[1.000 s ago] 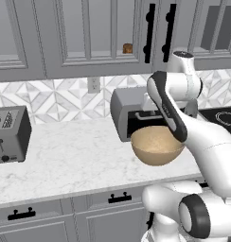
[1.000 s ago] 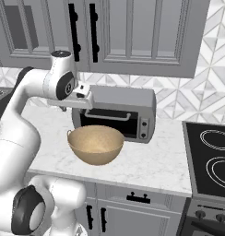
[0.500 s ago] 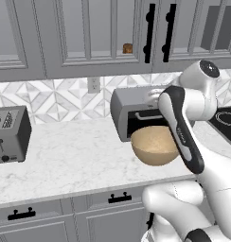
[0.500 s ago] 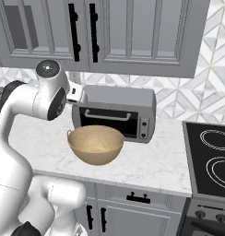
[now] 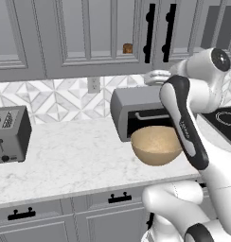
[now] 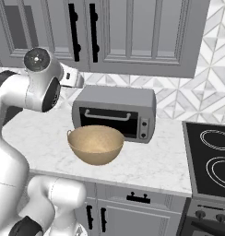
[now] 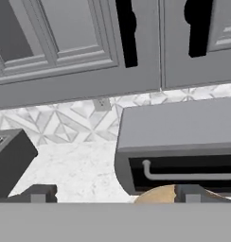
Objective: Open the cabinet, pick up the bread from the cabinet and place it in the basket. Then move the basket to the dining counter.
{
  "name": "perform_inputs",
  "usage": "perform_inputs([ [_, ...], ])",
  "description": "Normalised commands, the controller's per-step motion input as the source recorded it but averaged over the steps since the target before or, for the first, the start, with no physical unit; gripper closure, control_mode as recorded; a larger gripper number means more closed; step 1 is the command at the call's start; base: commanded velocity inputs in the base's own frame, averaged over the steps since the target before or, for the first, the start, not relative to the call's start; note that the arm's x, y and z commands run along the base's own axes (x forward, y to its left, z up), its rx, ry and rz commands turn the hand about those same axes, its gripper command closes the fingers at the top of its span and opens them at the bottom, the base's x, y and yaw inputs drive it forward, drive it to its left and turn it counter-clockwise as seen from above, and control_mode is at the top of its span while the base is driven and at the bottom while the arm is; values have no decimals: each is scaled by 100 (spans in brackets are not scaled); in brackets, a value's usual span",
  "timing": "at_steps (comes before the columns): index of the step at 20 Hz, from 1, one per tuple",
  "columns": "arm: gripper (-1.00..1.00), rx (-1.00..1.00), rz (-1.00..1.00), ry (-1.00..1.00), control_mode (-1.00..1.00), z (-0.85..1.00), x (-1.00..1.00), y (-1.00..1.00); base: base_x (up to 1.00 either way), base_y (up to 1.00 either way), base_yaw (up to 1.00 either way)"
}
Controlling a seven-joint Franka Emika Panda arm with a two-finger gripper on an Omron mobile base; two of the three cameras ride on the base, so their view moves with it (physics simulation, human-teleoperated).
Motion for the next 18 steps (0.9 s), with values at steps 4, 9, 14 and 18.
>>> perform_inputs([
  [4,-100,0,-8,1,-100,98,6,-10,0,0,0],
  [9,-100,0,-12,-10,-100,48,19,5,0,0,0],
  [14,-100,0,-9,-12,-100,31,3,23,0,0,0],
  [18,-100,-2,-8,-11,-100,6,9,3,0,0,0],
])
